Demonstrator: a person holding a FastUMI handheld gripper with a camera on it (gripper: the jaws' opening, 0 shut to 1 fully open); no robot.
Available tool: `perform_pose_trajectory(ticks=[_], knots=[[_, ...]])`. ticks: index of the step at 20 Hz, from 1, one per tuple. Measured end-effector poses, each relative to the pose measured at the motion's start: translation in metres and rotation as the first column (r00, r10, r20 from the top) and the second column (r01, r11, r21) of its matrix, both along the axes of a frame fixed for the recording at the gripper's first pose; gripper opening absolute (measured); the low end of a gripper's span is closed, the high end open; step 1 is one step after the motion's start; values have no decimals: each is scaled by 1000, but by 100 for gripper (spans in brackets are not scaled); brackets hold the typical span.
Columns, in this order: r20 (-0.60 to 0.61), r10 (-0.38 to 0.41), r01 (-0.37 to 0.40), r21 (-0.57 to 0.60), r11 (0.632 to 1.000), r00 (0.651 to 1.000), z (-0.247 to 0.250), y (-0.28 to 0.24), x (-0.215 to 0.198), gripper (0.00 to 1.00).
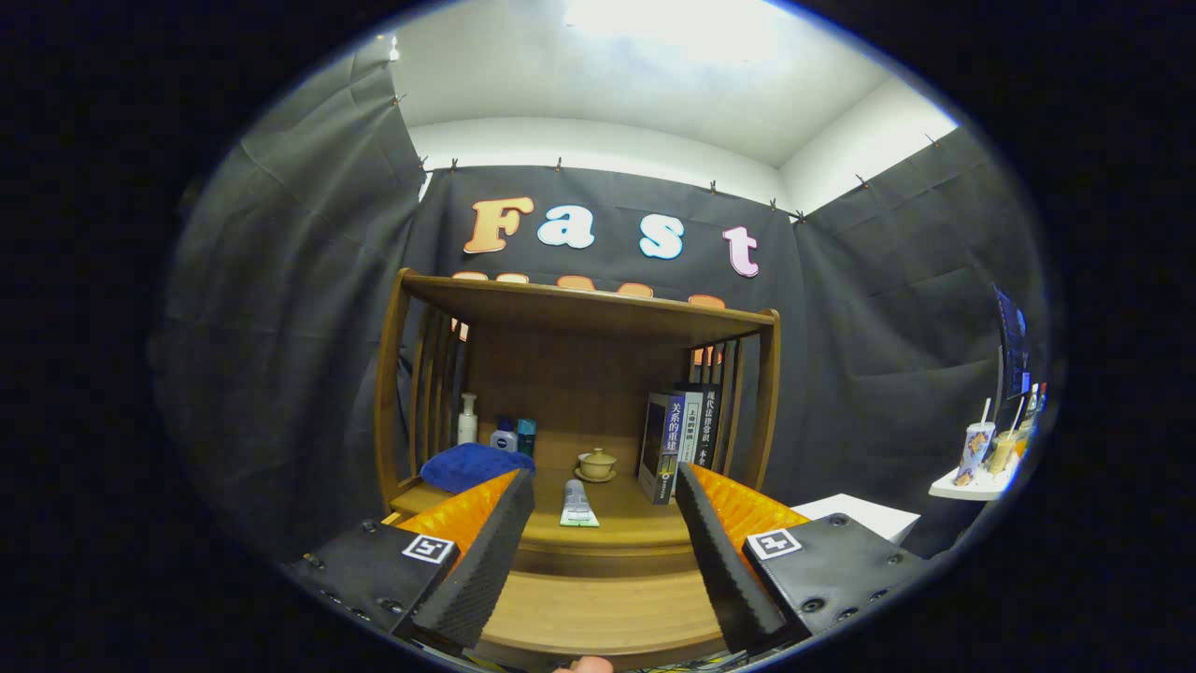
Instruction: Pull open the drawer, take out the items inside it, and place them on the countertop above the cabinet.
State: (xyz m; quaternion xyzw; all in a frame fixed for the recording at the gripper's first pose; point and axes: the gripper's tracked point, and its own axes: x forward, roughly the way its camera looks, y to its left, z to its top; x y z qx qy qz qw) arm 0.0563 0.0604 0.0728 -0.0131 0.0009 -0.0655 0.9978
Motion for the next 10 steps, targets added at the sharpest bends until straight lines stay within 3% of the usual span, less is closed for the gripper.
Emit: perform_pose_trajectory(ticks=[5,10], knots=[[-15,39,-39,10,999,999,-44,9,-31,98],[-81,101,-92,108,990,992,-128,18,-66,98]])
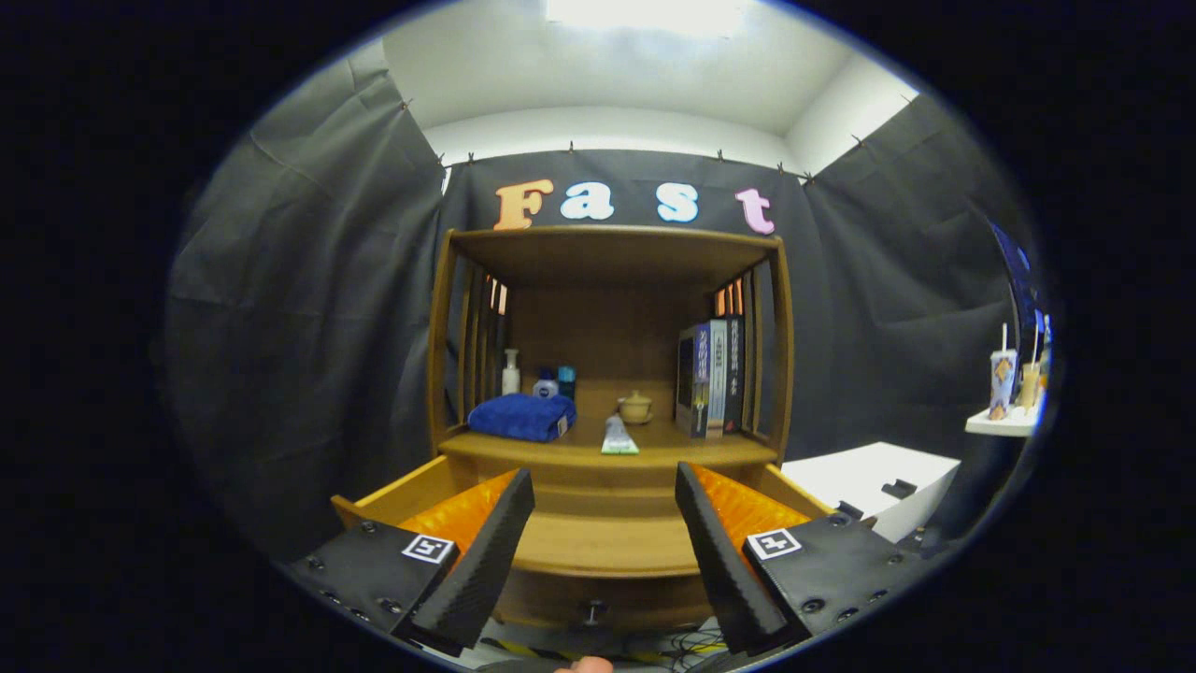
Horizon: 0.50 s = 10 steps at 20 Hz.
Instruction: Pull open the drawer, take out the items inside it, and place them on the countertop above the cabinet.
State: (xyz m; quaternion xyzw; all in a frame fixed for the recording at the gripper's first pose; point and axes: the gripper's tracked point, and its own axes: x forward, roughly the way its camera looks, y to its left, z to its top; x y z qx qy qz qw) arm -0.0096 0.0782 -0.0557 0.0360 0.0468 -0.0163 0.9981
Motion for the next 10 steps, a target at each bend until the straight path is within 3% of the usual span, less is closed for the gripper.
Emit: perform_pose_trajectory(ticks=[3,10], knots=[[-55,10,-5,83,996,998,-48,-2,-11,98],[-157,24,-17,44,999,987,-114,2,-5,99]])
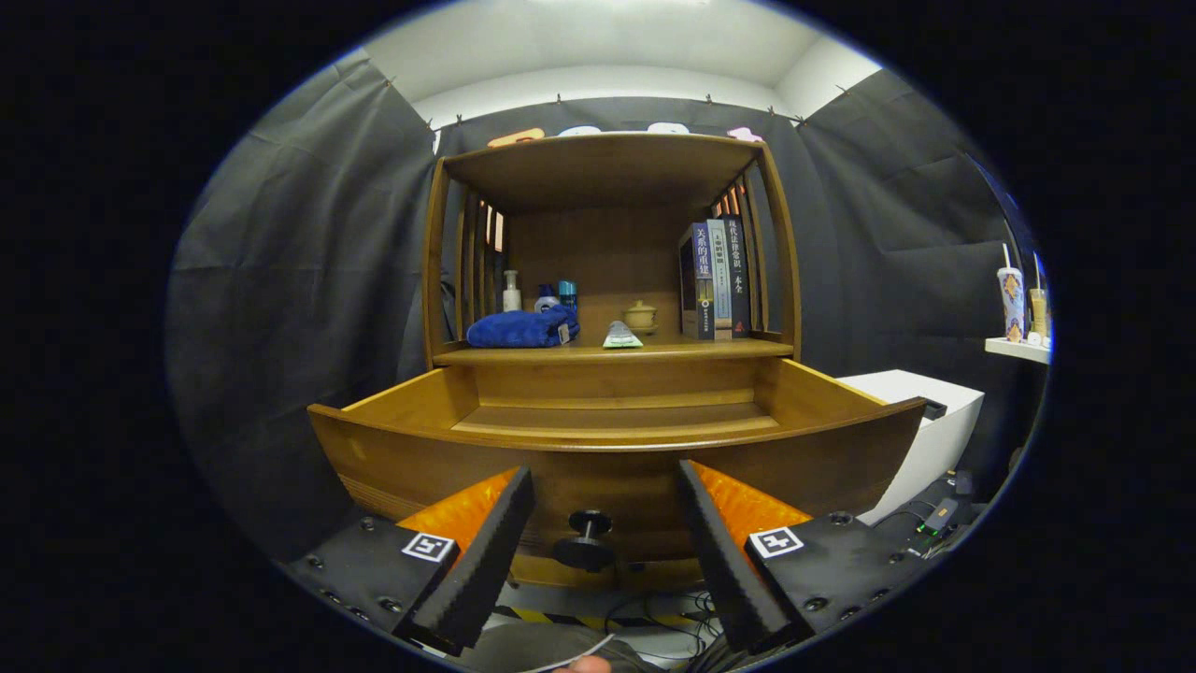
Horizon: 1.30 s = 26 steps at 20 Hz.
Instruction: Pull open the drawer, take out the items inside it, and place them on the countertop above the cabinet.
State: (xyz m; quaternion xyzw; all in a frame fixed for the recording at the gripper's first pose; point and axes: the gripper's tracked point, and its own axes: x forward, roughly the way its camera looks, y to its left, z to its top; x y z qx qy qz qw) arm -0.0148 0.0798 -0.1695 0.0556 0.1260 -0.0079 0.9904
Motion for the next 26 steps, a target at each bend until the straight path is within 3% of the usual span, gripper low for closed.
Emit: perform_pose_trajectory(ticks=[7,10,19,26], knots=[[-21,-62,61,-18,998,998,-10,-12,18,98],[-63,-35,33,-39,999,997,-13,-16,31,99],[-67,-40,42,29,999,997,-12,-19,65,99],[-72,-45,48,46,998,996,-25,-25,127,98]])
